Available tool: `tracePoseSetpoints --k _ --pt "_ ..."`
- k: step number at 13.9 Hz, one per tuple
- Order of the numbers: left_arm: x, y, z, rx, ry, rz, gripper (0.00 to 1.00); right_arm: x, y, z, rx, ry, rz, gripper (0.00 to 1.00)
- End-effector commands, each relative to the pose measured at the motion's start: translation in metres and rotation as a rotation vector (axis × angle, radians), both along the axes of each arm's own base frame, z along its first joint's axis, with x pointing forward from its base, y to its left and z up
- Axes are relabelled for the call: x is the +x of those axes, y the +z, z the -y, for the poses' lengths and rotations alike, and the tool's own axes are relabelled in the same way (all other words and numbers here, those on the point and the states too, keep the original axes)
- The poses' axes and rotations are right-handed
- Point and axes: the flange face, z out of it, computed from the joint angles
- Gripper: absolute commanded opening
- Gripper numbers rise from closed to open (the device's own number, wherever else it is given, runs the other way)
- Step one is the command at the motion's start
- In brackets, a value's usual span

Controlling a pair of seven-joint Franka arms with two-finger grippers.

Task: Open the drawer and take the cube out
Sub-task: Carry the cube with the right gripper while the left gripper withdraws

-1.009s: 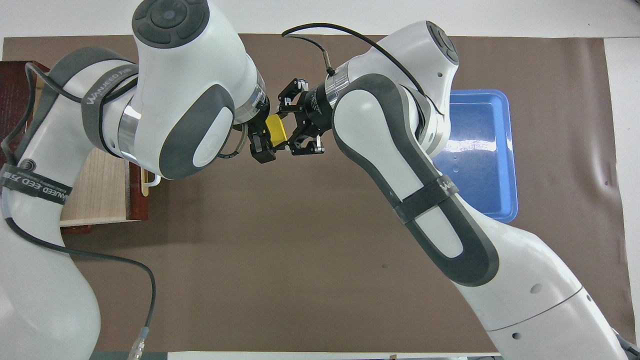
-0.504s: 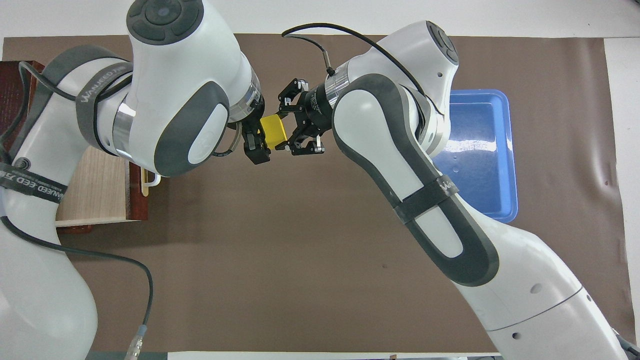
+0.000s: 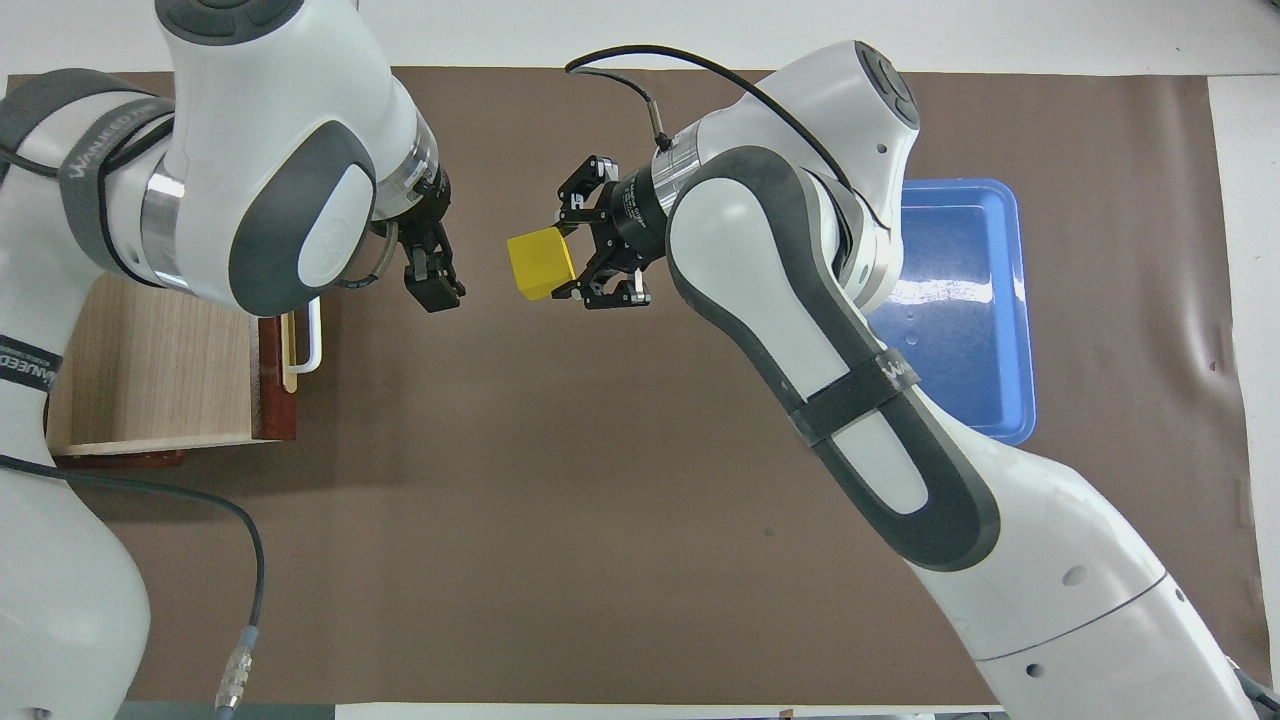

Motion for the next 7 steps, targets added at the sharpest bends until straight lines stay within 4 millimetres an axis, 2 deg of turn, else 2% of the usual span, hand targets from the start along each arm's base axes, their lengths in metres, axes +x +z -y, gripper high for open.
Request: tracePoseSetpoints --k 1,4,5,7 --pt "-0.011 -0.011 -0.033 0.027 -0.062 -0.045 1.0 0.011 0.0 0.024 0.008 -0.04 -0.007 0.0" --pt "-0.022 -0.036 -0.073 0.039 -0.079 -0.073 1.0 0.021 0.0 0.047 0.0 -0.06 0.002 0.0" --pt "-0.022 -0.044 -0.085 0.041 -0.063 -0.066 1.0 0.027 -0.001 0.063 0.001 -0.064 0.006 0.0" --pt "-0.022 -0.047 -0.099 0.035 -0.086 -0.058 1.0 0.038 -0.003 0.1 0.004 -0.071 0.005 0.0"
